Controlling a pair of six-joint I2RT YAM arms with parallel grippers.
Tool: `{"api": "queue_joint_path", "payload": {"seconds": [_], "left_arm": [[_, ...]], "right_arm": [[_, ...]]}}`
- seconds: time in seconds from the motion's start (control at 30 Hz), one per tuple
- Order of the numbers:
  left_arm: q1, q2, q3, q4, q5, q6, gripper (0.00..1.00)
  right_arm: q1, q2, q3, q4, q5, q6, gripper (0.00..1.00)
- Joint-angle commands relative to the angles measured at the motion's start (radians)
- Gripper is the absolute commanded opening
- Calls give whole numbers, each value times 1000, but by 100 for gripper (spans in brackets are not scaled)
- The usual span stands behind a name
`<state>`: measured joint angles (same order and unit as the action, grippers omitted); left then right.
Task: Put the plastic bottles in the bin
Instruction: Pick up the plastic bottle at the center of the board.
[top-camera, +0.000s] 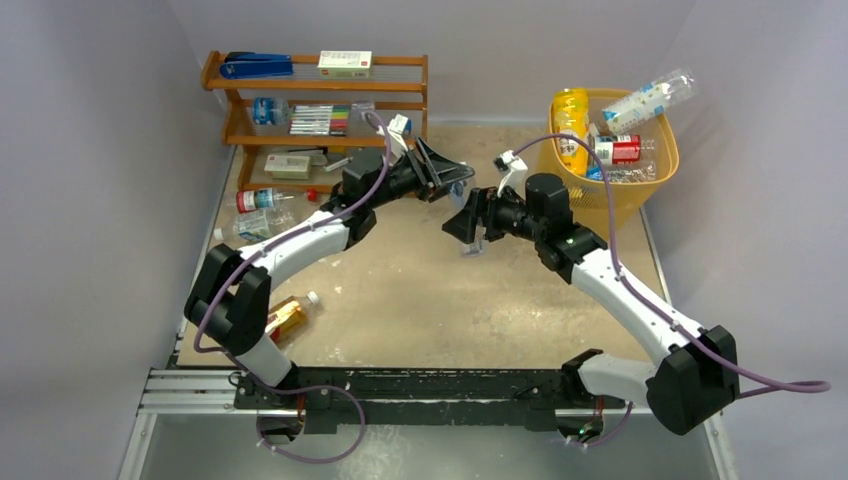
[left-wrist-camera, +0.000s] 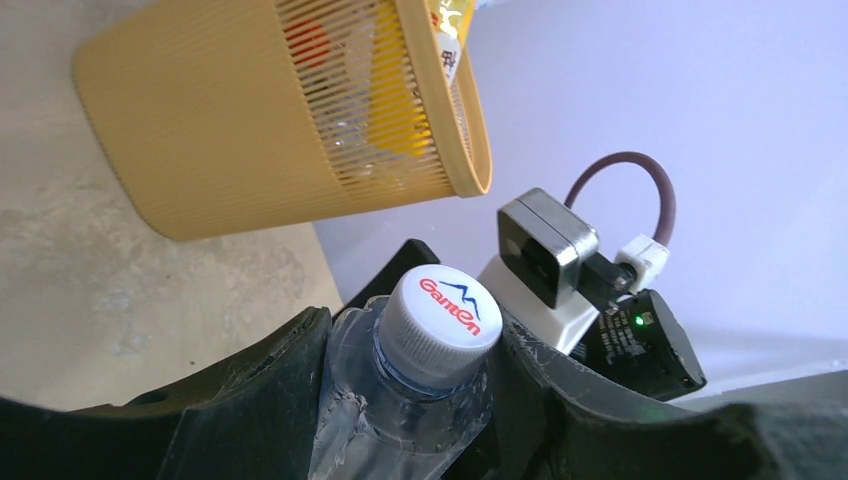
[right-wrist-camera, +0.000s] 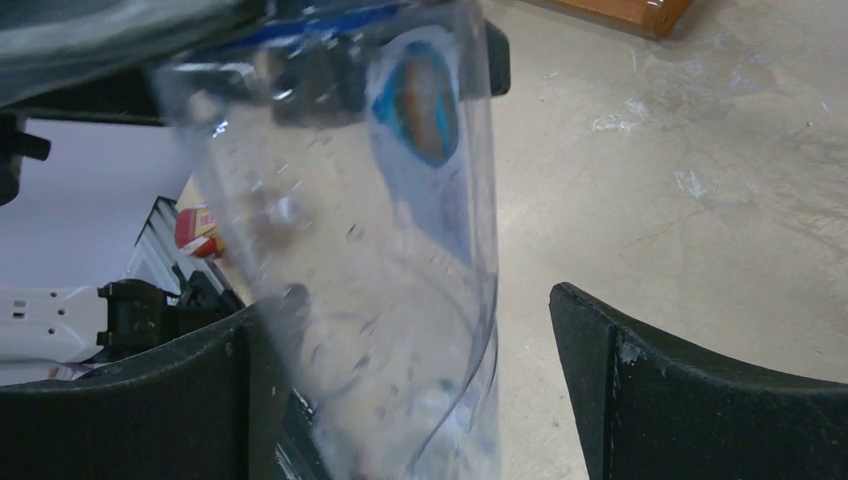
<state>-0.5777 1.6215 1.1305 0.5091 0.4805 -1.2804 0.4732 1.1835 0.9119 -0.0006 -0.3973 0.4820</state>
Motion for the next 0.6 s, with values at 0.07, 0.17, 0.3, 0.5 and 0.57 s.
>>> {"api": "queue_joint_path", "payload": {"seconds": [0.07, 0.17, 0.3, 0.5, 0.57], "left_arm": [[-31, -1, -9, 78, 1, -11, 56], [-32, -12, -17, 53, -14, 13, 59], [-32, -27, 2, -52, -43, 83, 70], [-30, -105, 56, -299, -145, 237, 78], [-31, -146, 91, -429, -236, 316, 79]], "right_arm": [[7, -20, -22, 48, 36, -9, 82], [7, -33, -27, 48, 32, -8, 63], [7, -52, -33, 49, 19, -3, 37], [7, -117, -56, 5, -30, 39, 36], [5, -155, -53, -11, -19, 52, 36]]}}
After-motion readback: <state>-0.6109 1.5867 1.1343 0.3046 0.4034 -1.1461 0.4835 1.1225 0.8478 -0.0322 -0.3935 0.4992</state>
